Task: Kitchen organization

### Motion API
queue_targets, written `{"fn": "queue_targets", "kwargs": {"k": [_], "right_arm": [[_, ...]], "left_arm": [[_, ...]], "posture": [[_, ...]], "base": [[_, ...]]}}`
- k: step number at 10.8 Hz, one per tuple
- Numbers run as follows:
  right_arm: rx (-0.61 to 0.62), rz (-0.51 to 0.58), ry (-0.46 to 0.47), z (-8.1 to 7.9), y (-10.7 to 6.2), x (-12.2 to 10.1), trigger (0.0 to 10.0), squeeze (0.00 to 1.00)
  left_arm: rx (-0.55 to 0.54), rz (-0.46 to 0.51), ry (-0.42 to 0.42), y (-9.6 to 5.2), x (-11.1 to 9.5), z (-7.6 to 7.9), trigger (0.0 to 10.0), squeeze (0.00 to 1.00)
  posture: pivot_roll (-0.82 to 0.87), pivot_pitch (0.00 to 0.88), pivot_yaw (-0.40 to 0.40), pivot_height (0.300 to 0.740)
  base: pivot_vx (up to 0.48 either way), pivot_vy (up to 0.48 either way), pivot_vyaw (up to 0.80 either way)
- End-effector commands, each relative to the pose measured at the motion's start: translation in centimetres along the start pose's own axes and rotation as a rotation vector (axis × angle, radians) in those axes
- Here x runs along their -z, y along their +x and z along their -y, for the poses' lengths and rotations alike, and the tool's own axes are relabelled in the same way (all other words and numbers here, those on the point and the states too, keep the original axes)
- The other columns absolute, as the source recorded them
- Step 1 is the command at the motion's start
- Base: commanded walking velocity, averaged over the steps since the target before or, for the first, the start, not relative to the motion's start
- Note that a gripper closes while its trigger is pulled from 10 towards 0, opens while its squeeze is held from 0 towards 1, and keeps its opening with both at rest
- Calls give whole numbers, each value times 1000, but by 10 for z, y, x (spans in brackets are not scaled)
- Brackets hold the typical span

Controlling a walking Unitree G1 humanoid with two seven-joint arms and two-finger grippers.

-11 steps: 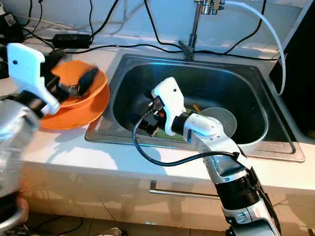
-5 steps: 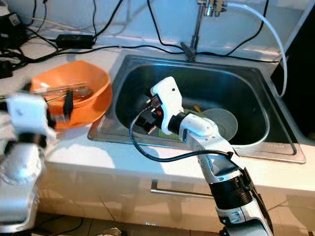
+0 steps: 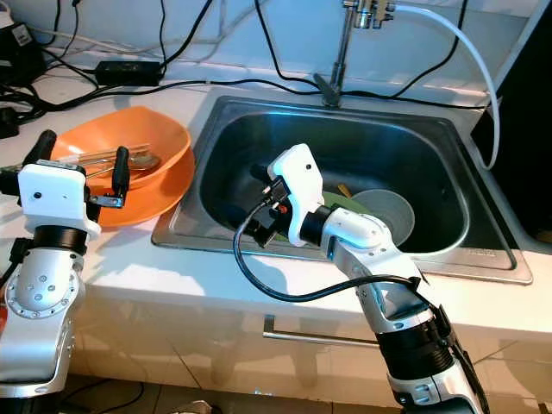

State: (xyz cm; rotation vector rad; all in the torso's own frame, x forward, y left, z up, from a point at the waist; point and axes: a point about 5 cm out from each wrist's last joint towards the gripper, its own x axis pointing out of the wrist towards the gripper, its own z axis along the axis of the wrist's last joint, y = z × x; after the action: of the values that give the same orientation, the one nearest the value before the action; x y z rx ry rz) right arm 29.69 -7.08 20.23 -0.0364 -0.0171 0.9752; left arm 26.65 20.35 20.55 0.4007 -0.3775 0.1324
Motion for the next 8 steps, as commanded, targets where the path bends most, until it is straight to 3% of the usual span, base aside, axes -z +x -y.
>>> {"fn": "queue_targets", "kwargs": {"k": [1, 3, 6, 8], "right_arm": [[10, 28, -1, 0, -3, -4, 10000, 0], [24, 35, 11, 1, -3, -6, 10000, 0], [142, 147, 48, 15, -4, -23, 10000, 0], [316, 219, 49, 35, -8, -35, 10000, 0]], "left_arm": [[-7, 12, -11, 2, -1, 1, 10000, 0], [-16, 26, -41, 3, -8, 3, 10000, 0], [46, 102, -109, 13, -35, 9, 10000, 0], [28, 119, -138, 20, -45, 8, 10000, 0]], "posture": [[100, 53, -21, 740], [97, 65, -19, 740], [95, 69, -15, 740], [93, 69, -11, 740]], "base": [[0, 0, 0], [0, 0, 0], [0, 0, 0], [0, 0, 0]]}}
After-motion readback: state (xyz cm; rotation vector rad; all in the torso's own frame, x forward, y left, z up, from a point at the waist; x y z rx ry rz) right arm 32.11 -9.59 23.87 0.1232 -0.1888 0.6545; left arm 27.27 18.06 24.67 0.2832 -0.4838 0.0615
